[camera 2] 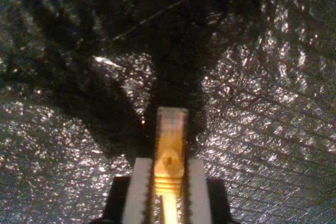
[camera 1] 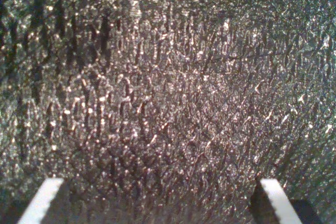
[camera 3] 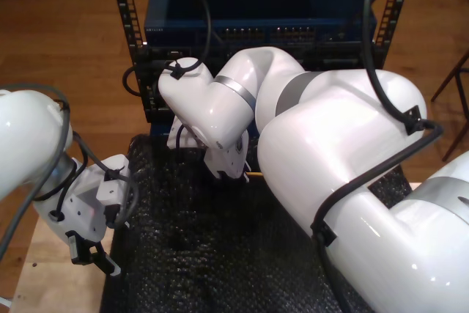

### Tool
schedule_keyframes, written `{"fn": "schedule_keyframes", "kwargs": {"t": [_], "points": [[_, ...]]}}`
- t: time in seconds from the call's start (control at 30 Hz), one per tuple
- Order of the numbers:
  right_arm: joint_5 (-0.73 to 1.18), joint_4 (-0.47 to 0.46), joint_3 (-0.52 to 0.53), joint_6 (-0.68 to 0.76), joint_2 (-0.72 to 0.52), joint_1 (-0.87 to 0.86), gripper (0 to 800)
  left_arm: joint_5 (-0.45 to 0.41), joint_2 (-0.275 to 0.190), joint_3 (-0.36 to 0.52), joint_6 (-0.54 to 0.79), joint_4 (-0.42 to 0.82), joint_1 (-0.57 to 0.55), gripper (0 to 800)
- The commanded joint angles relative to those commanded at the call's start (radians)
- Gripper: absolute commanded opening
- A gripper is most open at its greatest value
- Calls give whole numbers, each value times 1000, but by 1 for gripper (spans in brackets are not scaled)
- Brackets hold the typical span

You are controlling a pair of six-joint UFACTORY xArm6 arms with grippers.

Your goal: Grab the cable and plug it in

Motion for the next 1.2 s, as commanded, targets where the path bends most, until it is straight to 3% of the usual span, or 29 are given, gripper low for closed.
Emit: {"fn": "schedule_keyframes", "kwargs": {"t": [0.17, 0.53, 0.9, 1.2], "points": [[0, 2, -3, -17, -14, -2, 19, 2, 0, -2, 0, 0, 0, 800], [0, 54, 14, -235, -120, -8, 7, 28, -3, -11, 0, -9, 0, 800], [6, 394, 38, -522, -209, -75, 6, 137, -3, -78, 6, -127, 2, 800], [61, 457, 83, -580, -275, -144, 6, 138, -5, -84, 8, -135, 2, 800]]}}
